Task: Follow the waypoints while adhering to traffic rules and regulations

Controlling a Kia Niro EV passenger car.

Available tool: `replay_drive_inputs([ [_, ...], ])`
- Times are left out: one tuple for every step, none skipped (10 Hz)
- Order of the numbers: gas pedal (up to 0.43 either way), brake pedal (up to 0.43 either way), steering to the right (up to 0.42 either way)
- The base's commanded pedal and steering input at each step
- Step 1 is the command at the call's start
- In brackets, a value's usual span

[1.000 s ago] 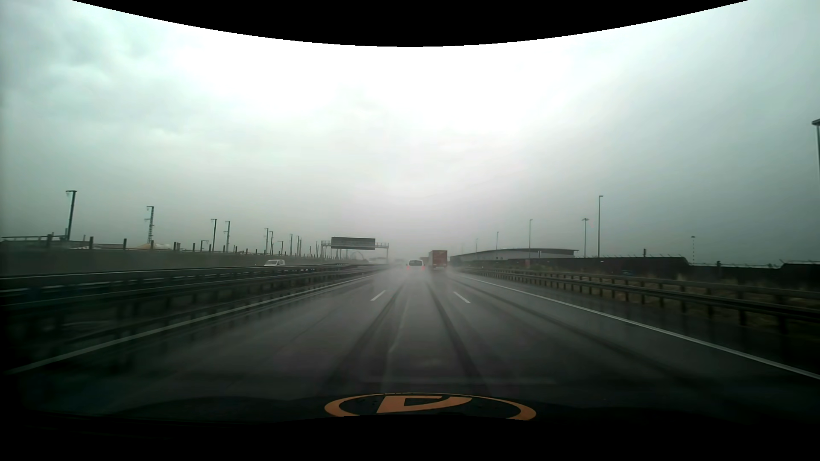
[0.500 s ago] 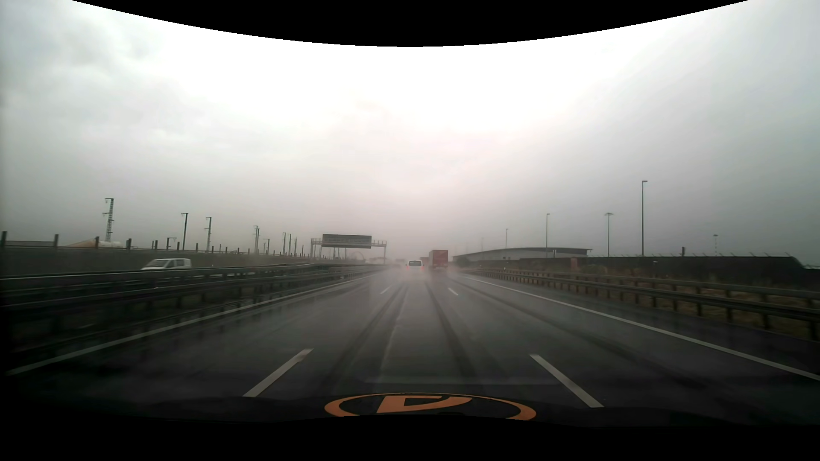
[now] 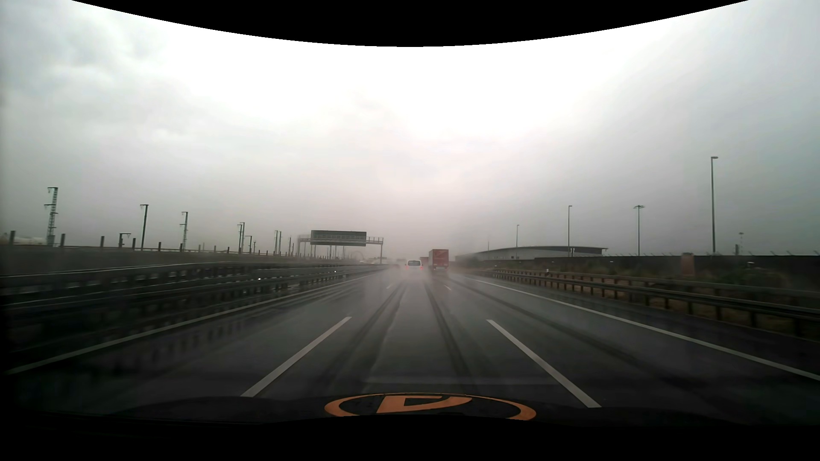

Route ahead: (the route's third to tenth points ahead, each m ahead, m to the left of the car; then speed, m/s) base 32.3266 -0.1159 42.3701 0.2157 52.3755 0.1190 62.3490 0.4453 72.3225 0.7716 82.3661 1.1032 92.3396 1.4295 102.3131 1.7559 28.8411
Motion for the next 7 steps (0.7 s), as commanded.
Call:
replay_drive_inputs([
  [0.26,0.0,-0.001],
  [0.26,0.0,-0.002],
  [0.26,0.0,-0.002],
  [0.26,0.0,-0.002],
  [0.24,0.0,-0.002],
  [0.197,0.0,-0.003],
  [0.177,0.0,-0.003],
])
